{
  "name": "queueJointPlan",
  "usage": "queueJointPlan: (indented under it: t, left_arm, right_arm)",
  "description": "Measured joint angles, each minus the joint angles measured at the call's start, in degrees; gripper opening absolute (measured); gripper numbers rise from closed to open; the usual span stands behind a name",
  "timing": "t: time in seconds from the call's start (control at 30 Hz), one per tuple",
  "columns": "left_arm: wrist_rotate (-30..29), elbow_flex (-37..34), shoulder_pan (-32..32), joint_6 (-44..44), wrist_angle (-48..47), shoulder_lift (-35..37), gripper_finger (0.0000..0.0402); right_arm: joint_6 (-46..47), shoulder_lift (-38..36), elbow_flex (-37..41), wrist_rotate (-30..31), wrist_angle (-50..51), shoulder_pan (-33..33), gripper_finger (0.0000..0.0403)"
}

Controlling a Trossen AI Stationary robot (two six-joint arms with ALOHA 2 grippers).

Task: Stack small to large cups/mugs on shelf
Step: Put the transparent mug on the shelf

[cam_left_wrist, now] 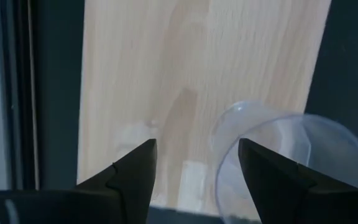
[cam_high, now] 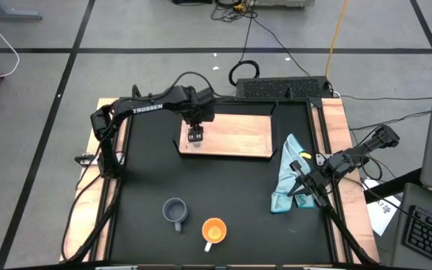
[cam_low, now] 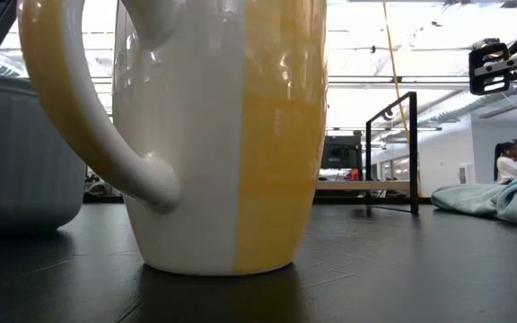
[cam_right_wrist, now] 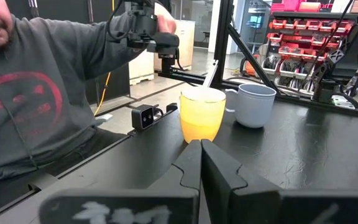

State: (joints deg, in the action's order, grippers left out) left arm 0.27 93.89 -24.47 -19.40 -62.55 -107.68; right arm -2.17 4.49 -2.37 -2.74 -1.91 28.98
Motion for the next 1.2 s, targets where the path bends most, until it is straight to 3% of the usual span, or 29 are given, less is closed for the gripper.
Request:
queueJointPlan:
  t: [0.57, 0.83, 1.0, 1.2]
  left_arm:
    - [-4.33, 10.09, 0.00, 2.34, -13.20, 0.02, 0.0230]
    - [3.50, 11.65, 0.36, 8.15, -16.83, 3.36, 0.0230]
    - [6.39, 9.30, 3.21, 12.95, -14.95, 6.20, 0.0230]
    - [6.85, -0.32, 8.74, 16.88, -9.29, 10.20, 0.0230]
  right_arm:
    - [0.50, 0.02, 0.01, -0.02, 0.00, 0.01, 0.0000]
    - [1.49, 0.04, 0.01, -0.02, 0.44, -0.01, 0.0000]
    - [1.51, 0.09, 0.02, -0.04, 1.13, 0.01, 0.0000]
    - [1.49, 0.90, 0.02, -0.06, 1.25, 0.01, 0.0000]
